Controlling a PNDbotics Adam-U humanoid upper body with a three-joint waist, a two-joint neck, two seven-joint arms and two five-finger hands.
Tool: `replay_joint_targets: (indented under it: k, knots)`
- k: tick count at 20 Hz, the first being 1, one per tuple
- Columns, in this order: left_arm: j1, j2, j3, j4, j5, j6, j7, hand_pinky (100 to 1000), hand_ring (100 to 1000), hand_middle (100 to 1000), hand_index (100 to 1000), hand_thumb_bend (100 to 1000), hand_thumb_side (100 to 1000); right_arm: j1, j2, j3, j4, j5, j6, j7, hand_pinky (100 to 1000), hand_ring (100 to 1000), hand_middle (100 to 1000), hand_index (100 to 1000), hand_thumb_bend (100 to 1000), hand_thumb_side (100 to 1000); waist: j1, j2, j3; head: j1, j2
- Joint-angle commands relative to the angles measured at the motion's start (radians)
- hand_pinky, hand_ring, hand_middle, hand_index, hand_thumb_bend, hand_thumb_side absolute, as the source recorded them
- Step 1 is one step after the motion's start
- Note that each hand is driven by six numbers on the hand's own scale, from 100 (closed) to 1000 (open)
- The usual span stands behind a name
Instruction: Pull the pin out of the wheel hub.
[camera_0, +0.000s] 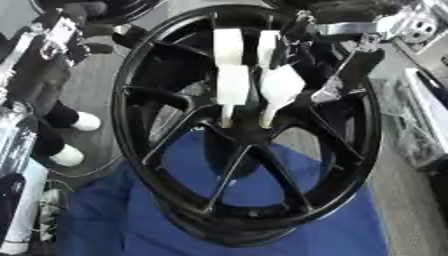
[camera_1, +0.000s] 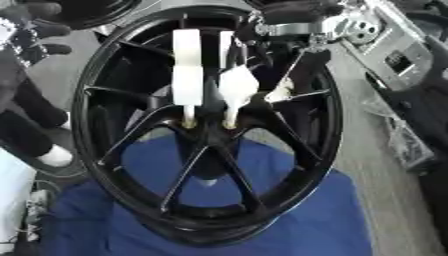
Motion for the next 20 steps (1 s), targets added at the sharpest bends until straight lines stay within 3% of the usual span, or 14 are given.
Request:
replay_joint_targets:
  k: [1, 12, 20]
  knots:
    - [-0.017, 0.024, 0.001, -0.009, 0.004, -0.002, -0.004, 768, 818, 856, 792, 100, 605, -0.004, -0.006, -0.002, -0.001, 0.015, -0.14, 0.137, 100, 349, 549, 716, 407, 245, 0.003, -0.015, 0.001, -0.001, 0.004]
    - [-0.019, 0.02, -0.001, -0.01, 0.005, 0.0, -0.007, 768, 819, 858, 788, 100, 605, 0.001, 0.011, 0.004, 0.01, 0.025, -0.133, 0.14, 100, 340, 537, 702, 387, 240, 0.002, -0.015, 0.007, 0.0, 0.004]
    - [-0.018, 0.021, -0.004, -0.009, 0.005, 0.001, -0.011, 768, 819, 859, 784, 100, 605, -0.001, 0.013, 0.004, 0.008, 0.027, -0.13, 0.128, 100, 317, 498, 664, 370, 175, 0.001, -0.015, 0.006, 0.002, 0.004]
